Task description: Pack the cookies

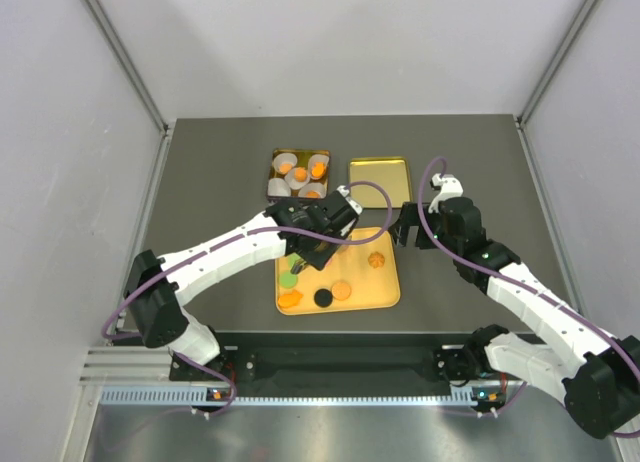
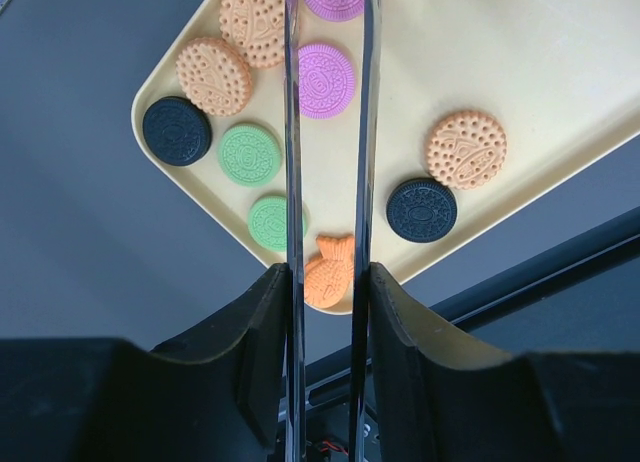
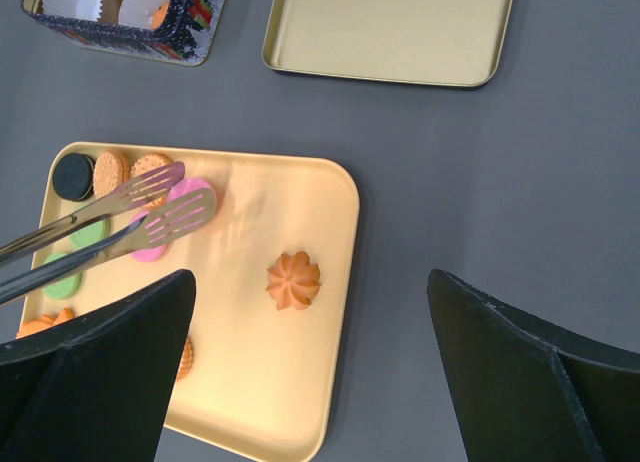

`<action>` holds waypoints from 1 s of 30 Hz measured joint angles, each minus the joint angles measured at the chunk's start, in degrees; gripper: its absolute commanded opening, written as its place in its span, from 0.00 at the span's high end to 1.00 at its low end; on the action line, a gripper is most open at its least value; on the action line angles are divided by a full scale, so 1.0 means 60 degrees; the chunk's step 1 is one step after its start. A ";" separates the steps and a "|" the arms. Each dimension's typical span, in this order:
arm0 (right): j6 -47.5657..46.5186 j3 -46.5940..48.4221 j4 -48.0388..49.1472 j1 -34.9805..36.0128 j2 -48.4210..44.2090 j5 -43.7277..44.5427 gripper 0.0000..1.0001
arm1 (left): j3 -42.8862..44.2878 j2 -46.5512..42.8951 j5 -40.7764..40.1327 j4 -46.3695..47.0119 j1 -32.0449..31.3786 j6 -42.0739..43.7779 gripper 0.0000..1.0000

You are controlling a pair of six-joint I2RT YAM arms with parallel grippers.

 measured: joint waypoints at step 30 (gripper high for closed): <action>0.0004 0.0000 0.0011 0.0000 0.0273 -0.0138 0.00 | 0.0535 -0.0878 -0.0557 0.0244 0.2277 -0.0153 0.64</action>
